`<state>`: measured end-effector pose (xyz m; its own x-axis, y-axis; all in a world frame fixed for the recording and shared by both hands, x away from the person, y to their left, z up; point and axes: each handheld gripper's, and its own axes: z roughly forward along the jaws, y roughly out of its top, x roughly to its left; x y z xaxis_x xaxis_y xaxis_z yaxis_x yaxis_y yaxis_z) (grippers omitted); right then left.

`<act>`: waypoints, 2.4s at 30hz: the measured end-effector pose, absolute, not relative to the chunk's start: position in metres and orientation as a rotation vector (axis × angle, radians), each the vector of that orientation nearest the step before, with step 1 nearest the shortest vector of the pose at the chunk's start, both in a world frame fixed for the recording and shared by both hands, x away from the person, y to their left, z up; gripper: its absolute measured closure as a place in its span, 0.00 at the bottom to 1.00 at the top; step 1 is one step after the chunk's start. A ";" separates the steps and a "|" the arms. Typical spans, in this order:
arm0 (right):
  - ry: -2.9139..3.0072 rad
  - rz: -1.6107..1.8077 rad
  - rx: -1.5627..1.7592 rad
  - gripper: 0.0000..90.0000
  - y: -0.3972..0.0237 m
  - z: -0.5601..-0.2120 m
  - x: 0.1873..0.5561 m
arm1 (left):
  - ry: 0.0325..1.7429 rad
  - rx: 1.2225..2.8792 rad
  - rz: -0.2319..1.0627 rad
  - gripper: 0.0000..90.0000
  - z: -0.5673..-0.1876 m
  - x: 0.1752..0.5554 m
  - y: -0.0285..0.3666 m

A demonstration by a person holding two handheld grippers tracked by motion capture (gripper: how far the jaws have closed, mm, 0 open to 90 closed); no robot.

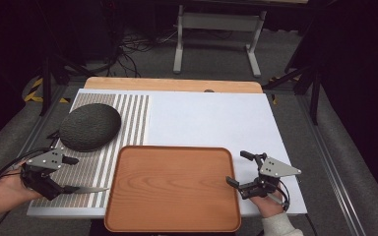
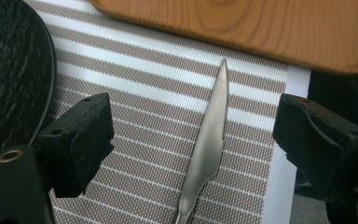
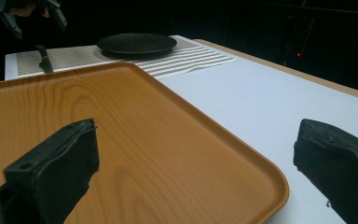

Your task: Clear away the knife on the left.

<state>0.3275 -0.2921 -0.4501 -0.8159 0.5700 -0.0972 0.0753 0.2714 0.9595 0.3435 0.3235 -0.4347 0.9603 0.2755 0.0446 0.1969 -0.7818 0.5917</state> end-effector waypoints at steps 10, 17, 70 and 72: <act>2.124 1.561 0.582 0.01 -0.292 -0.451 0.328 | 0.348 2.597 0.124 0.22 -0.447 0.350 0.331; 2.129 1.561 0.581 0.01 -0.291 -0.451 0.328 | 0.332 2.691 0.092 0.28 -0.453 0.352 0.334; 2.145 1.540 0.546 0.02 -0.290 -0.448 0.328 | -0.016 3.039 0.118 0.88 -0.457 0.351 0.324; 2.145 1.543 0.549 0.02 -0.290 -0.449 0.328 | -0.020 3.039 0.124 0.88 -0.457 0.351 0.324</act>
